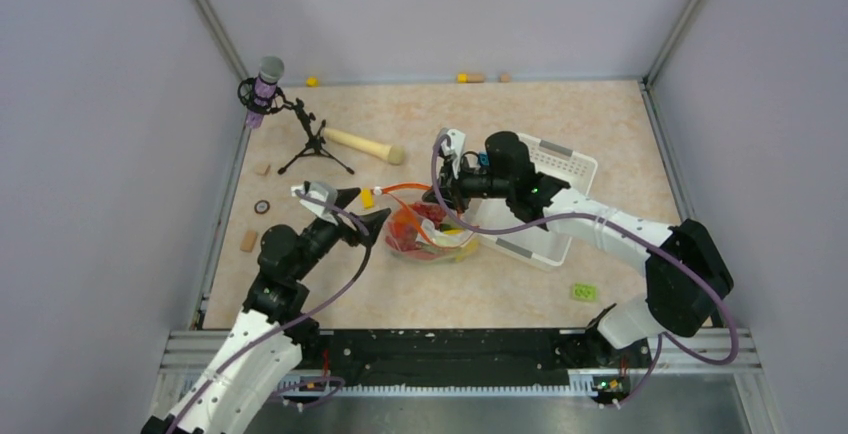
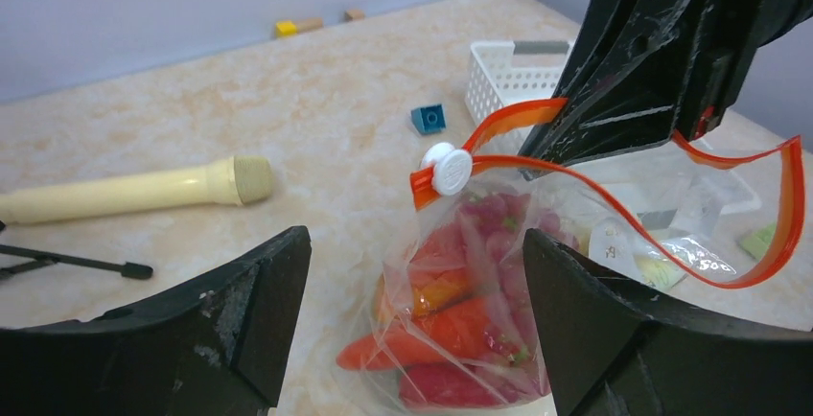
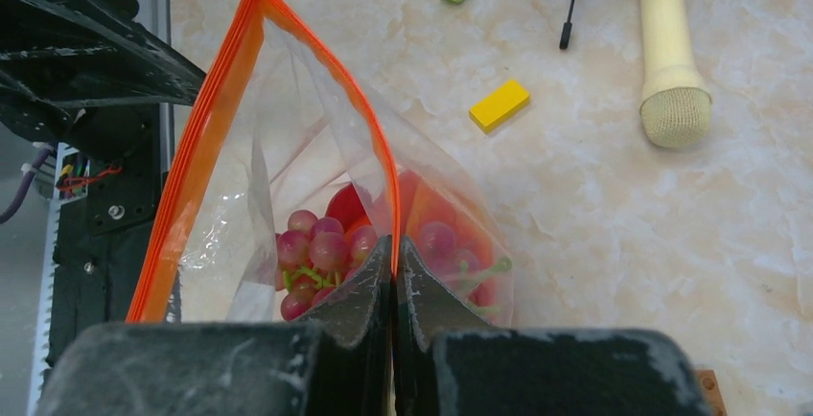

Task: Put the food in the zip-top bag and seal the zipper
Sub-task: Adjust the zipper food storage bag at the center of the board.

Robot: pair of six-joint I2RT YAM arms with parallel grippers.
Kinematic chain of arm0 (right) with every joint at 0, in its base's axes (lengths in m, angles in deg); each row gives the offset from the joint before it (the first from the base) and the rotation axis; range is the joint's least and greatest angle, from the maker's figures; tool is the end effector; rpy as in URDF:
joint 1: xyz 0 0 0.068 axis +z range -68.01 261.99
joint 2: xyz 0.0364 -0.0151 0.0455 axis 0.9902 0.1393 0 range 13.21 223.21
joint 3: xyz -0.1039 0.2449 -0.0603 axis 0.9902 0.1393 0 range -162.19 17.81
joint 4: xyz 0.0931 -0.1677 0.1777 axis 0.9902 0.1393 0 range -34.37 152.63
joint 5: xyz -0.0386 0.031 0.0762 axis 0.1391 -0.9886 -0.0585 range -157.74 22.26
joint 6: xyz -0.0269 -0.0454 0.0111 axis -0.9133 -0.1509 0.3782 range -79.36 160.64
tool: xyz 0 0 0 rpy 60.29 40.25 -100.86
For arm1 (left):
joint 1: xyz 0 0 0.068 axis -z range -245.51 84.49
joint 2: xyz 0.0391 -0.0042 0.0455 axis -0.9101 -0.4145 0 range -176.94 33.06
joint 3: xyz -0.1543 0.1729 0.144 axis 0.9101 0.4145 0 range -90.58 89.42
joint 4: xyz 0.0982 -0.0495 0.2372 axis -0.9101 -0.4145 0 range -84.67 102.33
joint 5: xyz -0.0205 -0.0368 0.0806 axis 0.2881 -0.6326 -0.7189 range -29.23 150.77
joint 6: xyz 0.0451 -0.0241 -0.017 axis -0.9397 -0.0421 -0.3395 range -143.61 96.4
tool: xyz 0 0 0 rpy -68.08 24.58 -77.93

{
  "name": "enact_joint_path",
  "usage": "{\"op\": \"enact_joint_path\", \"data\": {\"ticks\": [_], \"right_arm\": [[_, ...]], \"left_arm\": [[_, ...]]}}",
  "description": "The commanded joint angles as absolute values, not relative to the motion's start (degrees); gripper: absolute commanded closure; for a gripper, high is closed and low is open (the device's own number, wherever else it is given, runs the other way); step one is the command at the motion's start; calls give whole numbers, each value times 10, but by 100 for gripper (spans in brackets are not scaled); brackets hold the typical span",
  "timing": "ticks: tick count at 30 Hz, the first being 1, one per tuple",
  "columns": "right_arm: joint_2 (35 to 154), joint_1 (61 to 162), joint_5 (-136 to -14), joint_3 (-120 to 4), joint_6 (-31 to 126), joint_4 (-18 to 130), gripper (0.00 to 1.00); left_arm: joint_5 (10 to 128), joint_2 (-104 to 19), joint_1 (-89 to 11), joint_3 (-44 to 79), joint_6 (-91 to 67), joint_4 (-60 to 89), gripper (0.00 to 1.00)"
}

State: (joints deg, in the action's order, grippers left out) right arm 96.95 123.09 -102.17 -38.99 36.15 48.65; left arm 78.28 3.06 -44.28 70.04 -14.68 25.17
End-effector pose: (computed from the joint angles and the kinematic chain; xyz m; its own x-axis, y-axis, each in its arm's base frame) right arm 0.2384 0.2348 0.2831 -0.1826 -0.2450 -0.9522 -0.9599 0.2538 0.1188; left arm 0.1369 -0.0647 0.2636 -0.0612 -0.1348 -0.9890 0.6238 0.7684 -0.1434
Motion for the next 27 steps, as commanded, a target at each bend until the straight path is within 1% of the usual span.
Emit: {"op": "enact_joint_path", "data": {"ticks": [1,3,7,10,15,21,27], "right_arm": [[962,1226,-1037,-432,337,508,100],[962,1226,-1031,-435,325,522,100],[960,1226,-1043,-444,308,543,100],[958,1226,-1051,-446,301,552,100],[955,1226,-1044,-454,298,581,100],[952,1226,-1050,-462,286,604,100],[945,1226,-1075,-462,266,623,100]], "left_arm": [[818,77,-464,729,-163,339,14],[830,73,-471,732,-157,346,14],[846,24,-482,730,-142,373,20],[873,7,-491,745,-131,424,22],[902,18,-497,793,-112,506,26],[918,23,-499,810,-112,540,34],[955,-1,-499,814,-107,591,36]]}}
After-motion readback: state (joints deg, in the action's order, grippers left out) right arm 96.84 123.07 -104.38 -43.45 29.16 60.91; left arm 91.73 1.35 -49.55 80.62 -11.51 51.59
